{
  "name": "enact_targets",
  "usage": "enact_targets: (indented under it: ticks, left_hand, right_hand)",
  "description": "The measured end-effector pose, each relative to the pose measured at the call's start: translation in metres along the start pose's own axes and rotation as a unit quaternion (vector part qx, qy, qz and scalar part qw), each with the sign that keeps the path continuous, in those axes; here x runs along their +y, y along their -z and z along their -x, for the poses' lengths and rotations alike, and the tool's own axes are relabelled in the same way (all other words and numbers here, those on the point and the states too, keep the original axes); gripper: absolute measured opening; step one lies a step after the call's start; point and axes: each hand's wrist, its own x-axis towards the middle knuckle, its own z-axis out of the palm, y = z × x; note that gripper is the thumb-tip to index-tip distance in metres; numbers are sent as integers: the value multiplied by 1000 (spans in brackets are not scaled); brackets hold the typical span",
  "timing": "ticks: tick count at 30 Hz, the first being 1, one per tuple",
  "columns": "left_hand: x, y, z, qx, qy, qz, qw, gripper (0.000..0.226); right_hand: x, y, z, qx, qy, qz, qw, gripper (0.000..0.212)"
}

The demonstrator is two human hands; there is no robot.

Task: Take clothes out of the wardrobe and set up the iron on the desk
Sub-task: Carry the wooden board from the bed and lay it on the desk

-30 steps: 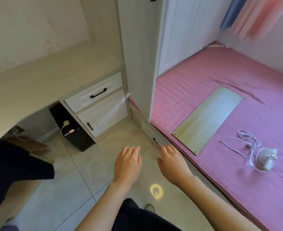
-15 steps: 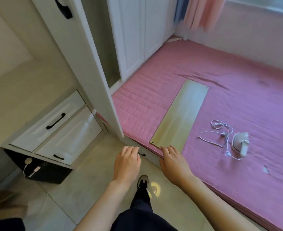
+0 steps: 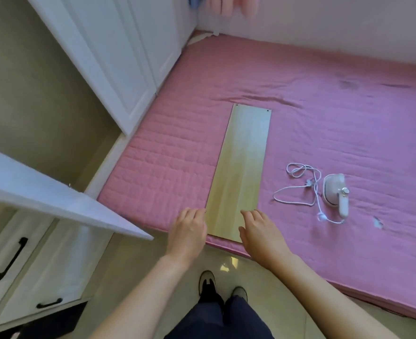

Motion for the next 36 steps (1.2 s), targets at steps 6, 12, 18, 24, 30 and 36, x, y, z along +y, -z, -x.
enact_targets:
  ticks: [6,12,18,24,30,36]
  left_hand:
    - [20,-27,-57,-32,-4,26,999,35]
    - [38,-48,-98,-58,38,24,997,35]
    - [31,-92,-143,-91,88,41,991,35]
    - [-3,-167,-192,-141,145,70,977,38]
    - [-51,-249,-230,-162,196,104,962,42]
    - [-88,-312,-254,-169,276,155,933,44]
  right_hand:
    - [48,5,-39,6,-25,-5,1000,36]
    - [91,6,-73,-26,-45,-17,998,36]
    - [130,-23,-120,-75,-85,-50,992,30]
    - [162,-81,-179,-118,-142,-96,978,32]
    - [190,-154,-240,-124,-226,-188,948,40]
    - [216,-210,-284,-81,-319,-284,901,33]
